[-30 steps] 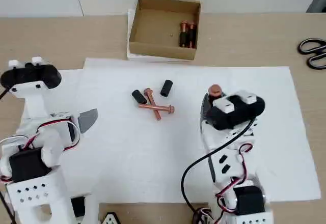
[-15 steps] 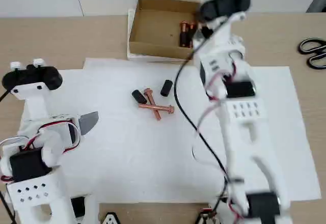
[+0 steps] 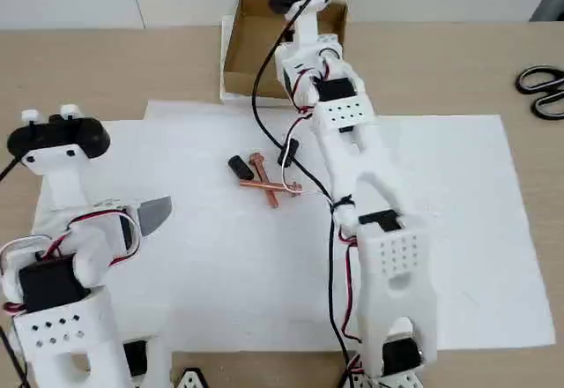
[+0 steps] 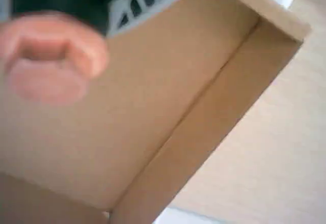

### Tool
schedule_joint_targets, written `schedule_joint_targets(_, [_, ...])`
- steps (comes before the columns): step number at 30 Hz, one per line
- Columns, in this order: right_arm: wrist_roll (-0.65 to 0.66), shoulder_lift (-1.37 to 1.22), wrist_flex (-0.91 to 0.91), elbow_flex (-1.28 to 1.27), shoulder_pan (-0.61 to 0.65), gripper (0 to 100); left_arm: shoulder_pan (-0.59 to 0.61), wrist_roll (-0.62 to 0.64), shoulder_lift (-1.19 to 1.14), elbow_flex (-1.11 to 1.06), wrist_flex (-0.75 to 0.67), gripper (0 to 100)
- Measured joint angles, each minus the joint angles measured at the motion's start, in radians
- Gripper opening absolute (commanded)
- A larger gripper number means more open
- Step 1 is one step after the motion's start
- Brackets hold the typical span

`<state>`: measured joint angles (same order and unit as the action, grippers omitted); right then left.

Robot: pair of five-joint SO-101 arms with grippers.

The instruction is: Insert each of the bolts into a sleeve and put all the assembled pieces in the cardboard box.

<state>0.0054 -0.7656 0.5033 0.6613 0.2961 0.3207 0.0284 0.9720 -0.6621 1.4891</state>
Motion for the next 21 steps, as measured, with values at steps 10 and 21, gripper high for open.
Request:
schedule_joint_targets(10, [0.000,-0.310,0.000,0.342,0.003,0.9,0.000,0.000,0.000,-0.003,0.000,36])
schedule_joint_targets(21, [0.000,-0.420,-0.002,0.503,0.003,26.2,0.000,0.000,0.000,-0.003,0.000,36])
